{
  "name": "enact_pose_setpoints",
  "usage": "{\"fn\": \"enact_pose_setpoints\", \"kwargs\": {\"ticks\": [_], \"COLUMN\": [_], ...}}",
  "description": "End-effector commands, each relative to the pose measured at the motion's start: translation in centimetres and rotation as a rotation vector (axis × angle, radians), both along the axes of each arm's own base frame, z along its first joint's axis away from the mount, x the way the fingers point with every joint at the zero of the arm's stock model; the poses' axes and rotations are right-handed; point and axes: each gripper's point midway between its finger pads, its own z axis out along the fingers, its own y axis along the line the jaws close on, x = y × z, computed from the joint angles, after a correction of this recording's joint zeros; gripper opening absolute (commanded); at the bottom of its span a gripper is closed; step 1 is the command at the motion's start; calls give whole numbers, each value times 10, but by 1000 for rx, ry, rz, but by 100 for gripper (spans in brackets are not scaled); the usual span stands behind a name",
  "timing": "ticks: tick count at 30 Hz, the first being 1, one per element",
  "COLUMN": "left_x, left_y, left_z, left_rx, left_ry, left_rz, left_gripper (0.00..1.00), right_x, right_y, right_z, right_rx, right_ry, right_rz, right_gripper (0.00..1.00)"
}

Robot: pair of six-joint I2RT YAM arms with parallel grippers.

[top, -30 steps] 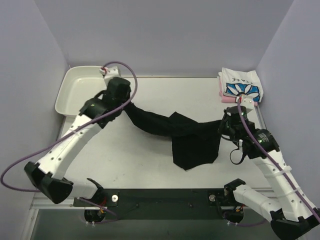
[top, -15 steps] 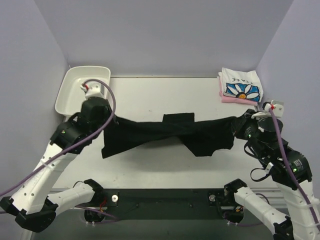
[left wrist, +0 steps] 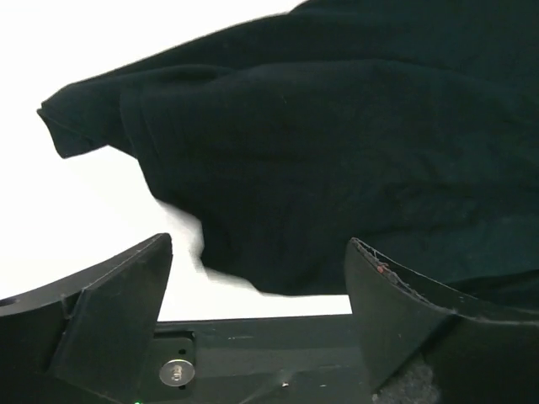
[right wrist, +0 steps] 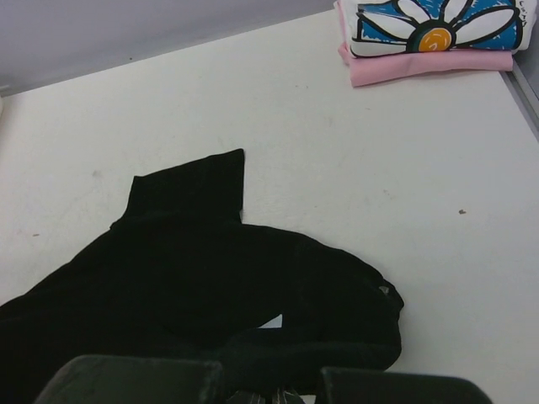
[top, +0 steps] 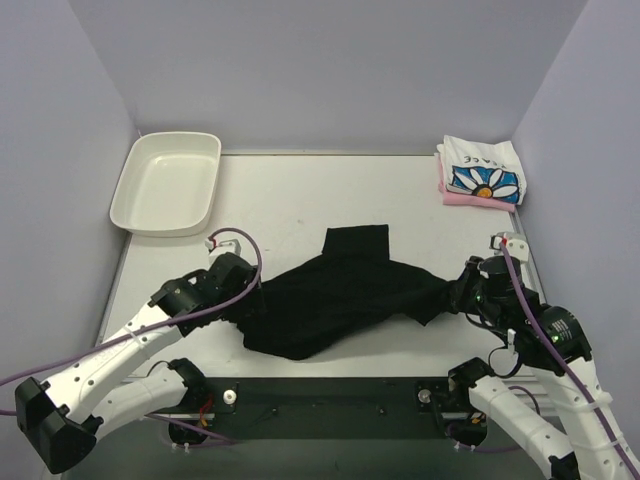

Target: Fold and stack the t-shirts

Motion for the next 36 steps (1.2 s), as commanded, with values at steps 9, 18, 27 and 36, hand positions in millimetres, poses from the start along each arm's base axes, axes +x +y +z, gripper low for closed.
{"fn": "enact_pose_setpoints", "kwargs": {"ticks": [9, 18, 27, 36], "left_x": [-17, -55, -2, 38], "left_y": [-69, -89, -77, -69], "left_z": [2, -32, -84, -118], "left_rx": [-39, 40, 178, 220], "left_ry": [-4, 32, 41, 90], "left_rz": [-113, -169, -69, -53], "left_gripper": [94, 94, 94, 94], "right_x": [15, 17, 18, 14], "right_y": [-1, -2, -1, -1], "right_z": [-4, -16, -21, -21], "right_rx": [-64, -75, -81, -66], "right_ry": [19, 23, 24, 14], "right_rz": [-2, -8, 1, 6], "right_gripper": [0, 0, 0, 0]}}
